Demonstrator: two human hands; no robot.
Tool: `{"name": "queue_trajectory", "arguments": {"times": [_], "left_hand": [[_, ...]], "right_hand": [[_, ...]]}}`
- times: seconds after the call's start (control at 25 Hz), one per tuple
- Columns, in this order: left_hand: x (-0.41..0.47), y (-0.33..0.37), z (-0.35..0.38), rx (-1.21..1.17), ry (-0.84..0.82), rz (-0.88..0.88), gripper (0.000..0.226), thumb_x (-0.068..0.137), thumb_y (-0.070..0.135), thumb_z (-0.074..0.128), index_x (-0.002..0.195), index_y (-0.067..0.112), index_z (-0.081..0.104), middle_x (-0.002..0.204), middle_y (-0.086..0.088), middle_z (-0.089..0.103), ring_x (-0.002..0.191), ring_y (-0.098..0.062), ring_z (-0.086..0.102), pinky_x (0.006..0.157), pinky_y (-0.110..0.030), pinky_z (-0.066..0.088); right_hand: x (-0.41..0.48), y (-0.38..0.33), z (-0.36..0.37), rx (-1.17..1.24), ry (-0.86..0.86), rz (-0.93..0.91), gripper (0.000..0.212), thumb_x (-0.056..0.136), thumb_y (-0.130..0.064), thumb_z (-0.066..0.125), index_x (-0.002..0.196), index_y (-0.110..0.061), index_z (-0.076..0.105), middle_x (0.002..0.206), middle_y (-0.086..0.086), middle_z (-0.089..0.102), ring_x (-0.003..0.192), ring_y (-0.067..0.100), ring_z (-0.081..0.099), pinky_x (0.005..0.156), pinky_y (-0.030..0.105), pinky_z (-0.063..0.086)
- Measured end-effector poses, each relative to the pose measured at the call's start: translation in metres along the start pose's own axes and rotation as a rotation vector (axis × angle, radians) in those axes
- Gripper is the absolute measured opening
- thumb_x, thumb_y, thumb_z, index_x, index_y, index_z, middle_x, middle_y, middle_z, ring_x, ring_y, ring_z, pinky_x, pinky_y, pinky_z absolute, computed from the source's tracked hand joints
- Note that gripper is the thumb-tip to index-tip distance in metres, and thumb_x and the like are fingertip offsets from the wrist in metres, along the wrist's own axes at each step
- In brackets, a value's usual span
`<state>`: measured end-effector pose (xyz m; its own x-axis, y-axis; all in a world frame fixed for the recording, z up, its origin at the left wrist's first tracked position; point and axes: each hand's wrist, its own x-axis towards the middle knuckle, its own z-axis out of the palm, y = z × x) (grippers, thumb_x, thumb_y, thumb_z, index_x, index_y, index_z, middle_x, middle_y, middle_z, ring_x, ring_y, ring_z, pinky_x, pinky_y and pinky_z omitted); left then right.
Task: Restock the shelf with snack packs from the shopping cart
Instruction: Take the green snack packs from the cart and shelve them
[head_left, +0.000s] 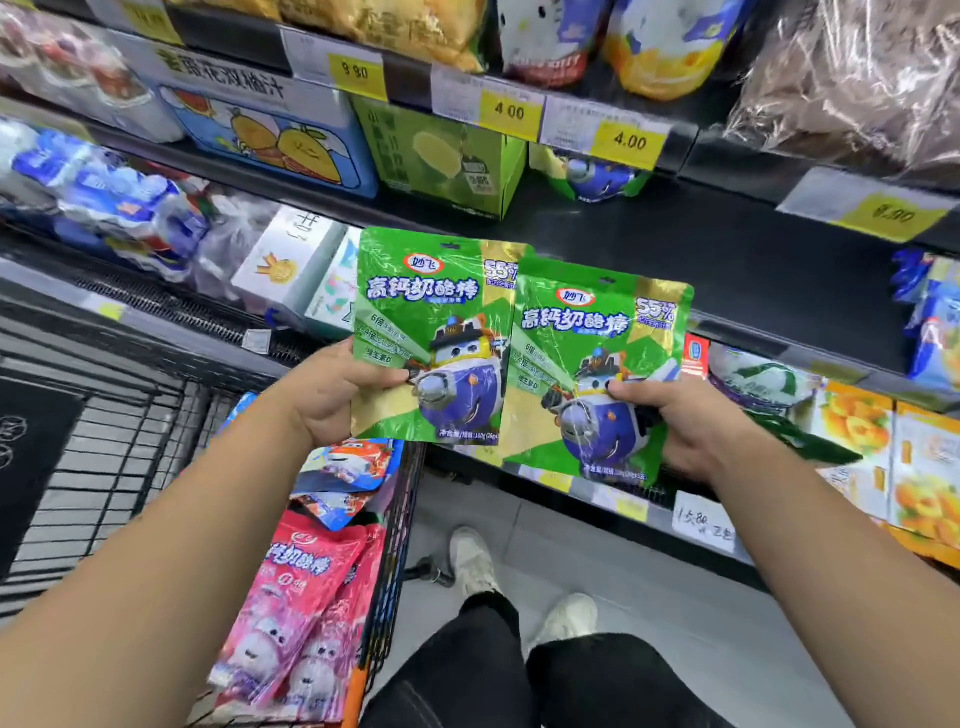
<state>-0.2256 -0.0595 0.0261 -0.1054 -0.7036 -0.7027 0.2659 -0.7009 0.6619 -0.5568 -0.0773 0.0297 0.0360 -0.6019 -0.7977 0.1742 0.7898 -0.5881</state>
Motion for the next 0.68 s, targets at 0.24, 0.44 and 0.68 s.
{"name": "queue_trajectory", "arguments": {"times": [0.24, 0.44, 0.68], "left_hand": [[0.065, 0.004, -0.023, 0.027, -0.015, 0.009, 0.070, 0.065, -0.006, 0.065, 0.134, -0.005, 0.051, 0.121, -0.024, 0.065, 0.094, -0.032, 0.071, 0.087, -0.054, 0.056], [0.102, -0.002, -0.031, 0.022, -0.053, 0.054, 0.085, 0.045, -0.004, 0.086, 0.126, -0.004, 0.057, 0.109, -0.019, 0.071, 0.087, -0.030, 0.073, 0.081, -0.050, 0.059], [0.140, -0.008, -0.030, 0.011, -0.067, 0.135, 0.047, 0.066, -0.017, 0.062, 0.107, 0.004, 0.071, 0.102, -0.013, 0.075, 0.086, -0.025, 0.074, 0.082, -0.044, 0.060]], "right_hand": [[0.063, 0.003, 0.011, -0.004, 0.045, -0.066, 0.011, 0.077, 0.003, 0.070, 0.085, -0.004, 0.067, 0.074, 0.011, 0.074, 0.062, 0.024, 0.072, 0.064, 0.045, 0.061], [0.100, 0.002, 0.011, -0.001, 0.007, -0.144, 0.022, 0.071, 0.003, 0.071, 0.091, -0.006, 0.070, 0.088, 0.014, 0.075, 0.076, 0.027, 0.073, 0.073, 0.049, 0.061], [0.133, 0.004, 0.009, 0.038, -0.058, -0.211, 0.037, 0.062, 0.000, 0.069, 0.099, -0.004, 0.069, 0.087, 0.011, 0.076, 0.077, 0.024, 0.074, 0.073, 0.041, 0.062]]}}
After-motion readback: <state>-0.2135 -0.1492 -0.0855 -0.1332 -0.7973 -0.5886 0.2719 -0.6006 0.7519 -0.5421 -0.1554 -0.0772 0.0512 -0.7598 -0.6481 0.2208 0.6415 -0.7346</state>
